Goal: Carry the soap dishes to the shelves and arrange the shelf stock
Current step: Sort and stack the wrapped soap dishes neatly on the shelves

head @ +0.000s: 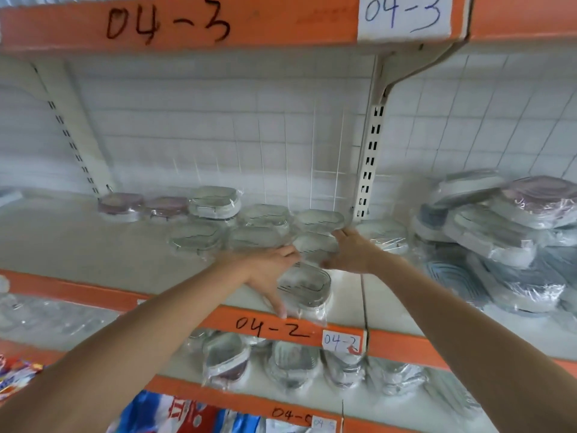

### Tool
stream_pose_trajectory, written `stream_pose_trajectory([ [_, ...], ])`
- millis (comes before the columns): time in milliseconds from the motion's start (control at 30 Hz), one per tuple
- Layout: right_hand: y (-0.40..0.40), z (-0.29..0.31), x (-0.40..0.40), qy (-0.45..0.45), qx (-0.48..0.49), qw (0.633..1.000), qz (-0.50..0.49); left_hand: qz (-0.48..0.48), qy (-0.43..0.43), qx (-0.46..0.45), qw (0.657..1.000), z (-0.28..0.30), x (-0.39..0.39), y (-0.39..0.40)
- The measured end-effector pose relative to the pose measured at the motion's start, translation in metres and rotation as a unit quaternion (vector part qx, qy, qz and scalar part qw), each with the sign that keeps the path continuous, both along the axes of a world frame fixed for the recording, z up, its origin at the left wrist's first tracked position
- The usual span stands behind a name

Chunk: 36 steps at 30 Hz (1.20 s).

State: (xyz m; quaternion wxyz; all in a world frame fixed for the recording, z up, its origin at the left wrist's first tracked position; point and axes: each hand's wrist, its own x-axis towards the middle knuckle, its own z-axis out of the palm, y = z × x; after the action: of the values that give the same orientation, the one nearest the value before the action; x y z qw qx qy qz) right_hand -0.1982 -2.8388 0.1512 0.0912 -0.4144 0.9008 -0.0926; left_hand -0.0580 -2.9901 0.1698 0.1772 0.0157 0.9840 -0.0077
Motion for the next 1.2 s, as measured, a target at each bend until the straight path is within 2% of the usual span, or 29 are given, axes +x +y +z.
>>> stream_pose_trajectory([
  [300,-0.022,-0.015,-0.004,0.057,0.066,0.996,-0.014,-0.097,-0.011,0.011,0.995,-0.011,-0.013,-0.011],
  [633,-0.032,-0.011,0.003,0.095,0.093,0.988,-0.08,-0.115,0.001,0.035,0.993,-0.015,-0.02,-0.021],
  [967,0.001,0.015,0.016,0.067,-0.018,0.987,-0.145,-0.074,0.061,0.047,0.994,0.001,-0.001,0.001],
  [1200,0.065,0.028,0.027,0.101,-0.004,0.974,-0.205,0.001,0.089,0.041,0.995,0.012,0.028,0.039],
])
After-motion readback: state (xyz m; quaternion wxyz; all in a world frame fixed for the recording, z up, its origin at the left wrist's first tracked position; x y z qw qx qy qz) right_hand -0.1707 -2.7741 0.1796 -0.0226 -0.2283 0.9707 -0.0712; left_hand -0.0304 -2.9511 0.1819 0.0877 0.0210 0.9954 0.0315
